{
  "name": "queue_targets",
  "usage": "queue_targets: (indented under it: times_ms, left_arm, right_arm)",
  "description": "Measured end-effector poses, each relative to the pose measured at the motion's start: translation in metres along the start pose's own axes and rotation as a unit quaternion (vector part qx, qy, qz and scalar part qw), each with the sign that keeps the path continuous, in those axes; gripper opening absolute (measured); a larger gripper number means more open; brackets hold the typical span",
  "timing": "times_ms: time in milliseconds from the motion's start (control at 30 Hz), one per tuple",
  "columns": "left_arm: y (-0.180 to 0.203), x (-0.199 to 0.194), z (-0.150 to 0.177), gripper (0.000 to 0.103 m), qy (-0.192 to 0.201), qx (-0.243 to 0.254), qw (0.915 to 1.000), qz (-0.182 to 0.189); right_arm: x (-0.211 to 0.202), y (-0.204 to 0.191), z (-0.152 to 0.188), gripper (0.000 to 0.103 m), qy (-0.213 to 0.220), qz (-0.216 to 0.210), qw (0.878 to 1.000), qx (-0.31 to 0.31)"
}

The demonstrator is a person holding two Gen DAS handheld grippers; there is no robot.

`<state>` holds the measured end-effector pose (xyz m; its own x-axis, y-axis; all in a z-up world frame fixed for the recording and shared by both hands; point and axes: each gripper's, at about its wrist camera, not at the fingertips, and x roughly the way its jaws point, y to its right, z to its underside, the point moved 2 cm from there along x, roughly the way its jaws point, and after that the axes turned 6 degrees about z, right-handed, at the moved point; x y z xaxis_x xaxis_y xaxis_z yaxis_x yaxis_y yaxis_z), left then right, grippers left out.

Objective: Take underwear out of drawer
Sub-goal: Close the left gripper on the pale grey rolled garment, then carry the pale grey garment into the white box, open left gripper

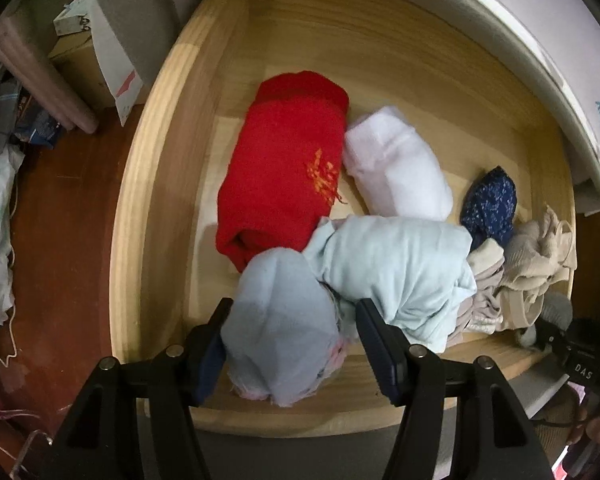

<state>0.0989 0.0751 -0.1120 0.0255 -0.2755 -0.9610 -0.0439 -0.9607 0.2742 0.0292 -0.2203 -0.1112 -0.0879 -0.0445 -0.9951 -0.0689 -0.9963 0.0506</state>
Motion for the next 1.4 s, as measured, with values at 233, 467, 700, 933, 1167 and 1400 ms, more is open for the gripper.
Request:
queue_targets:
  times_ms: [233, 467, 700, 933, 1167, 1400]
  left_arm:
    - [0.000, -0.001, 0.004, 0.031, 0.011, 0.006, 0.9999, -0.005]
    - [0.004, -0.017, 0.008, 0.026, 0.028, 0.016, 0.9995, 0.003]
    - [0.009, -0.044, 0.009, 0.026, 0.050, 0.030, 0.9982, 0.015]
    - [0.017, -0.071, 0.006, 0.026, 0.078, 0.049, 0.9957, 0.015]
    - [0.032, -0.112, 0.004, 0.026, 0.135, 0.088, 0.9870, 0.007]
    - [0.044, -0.170, -0.006, 0.026, 0.200, 0.108, 0.9738, 0.006]
  right_arm:
    - [-0.004, 0.011, 0.001, 0.042, 0.000, 0.001, 1.000, -0.003]
    - [-0.005, 0.011, 0.000, 0.042, 0.003, 0.002, 1.000, 0.000]
    - [-0.007, 0.009, 0.001, 0.042, 0.010, 0.004, 1.000, -0.004]
    - [-0.018, 0.009, 0.003, 0.042, 0.021, 0.011, 1.000, 0.003]
    - [-0.018, 0.010, 0.002, 0.042, 0.019, 0.013, 1.000, 0.004]
    - [-0.019, 0.015, 0.000, 0.042, 0.020, 0.015, 1.000, 0.008]
